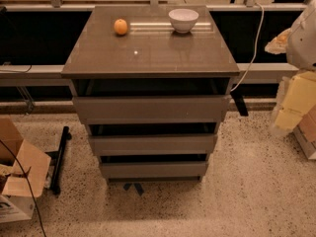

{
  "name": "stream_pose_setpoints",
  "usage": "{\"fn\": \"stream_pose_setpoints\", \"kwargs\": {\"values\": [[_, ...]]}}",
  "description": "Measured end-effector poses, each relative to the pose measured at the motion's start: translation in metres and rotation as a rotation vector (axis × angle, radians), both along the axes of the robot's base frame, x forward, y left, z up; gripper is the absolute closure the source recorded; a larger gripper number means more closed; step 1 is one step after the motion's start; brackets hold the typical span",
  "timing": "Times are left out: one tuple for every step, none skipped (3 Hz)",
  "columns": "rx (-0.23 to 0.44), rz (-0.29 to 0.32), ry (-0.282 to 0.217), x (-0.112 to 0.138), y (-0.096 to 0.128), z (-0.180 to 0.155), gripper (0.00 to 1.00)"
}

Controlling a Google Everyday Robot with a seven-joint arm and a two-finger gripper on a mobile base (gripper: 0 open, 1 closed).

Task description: Open middle drawer

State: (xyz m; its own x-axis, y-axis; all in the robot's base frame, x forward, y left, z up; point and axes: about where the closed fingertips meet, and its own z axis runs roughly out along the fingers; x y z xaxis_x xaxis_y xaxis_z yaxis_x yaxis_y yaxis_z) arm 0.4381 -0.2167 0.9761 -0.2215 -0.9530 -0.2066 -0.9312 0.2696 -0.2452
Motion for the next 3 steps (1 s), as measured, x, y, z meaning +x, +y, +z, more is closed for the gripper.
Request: {"fn": "stream_pose_setpoints", "kwargs": {"values": [[0.000, 0.000, 0.000, 0.000, 0.000, 0.000, 0.00], [0.018, 0.012, -0.016, 0.004, 0.001, -0.009, 0.00], [0.089, 0.003, -0.024, 0.012, -0.008, -0.034, 0.00]]}}
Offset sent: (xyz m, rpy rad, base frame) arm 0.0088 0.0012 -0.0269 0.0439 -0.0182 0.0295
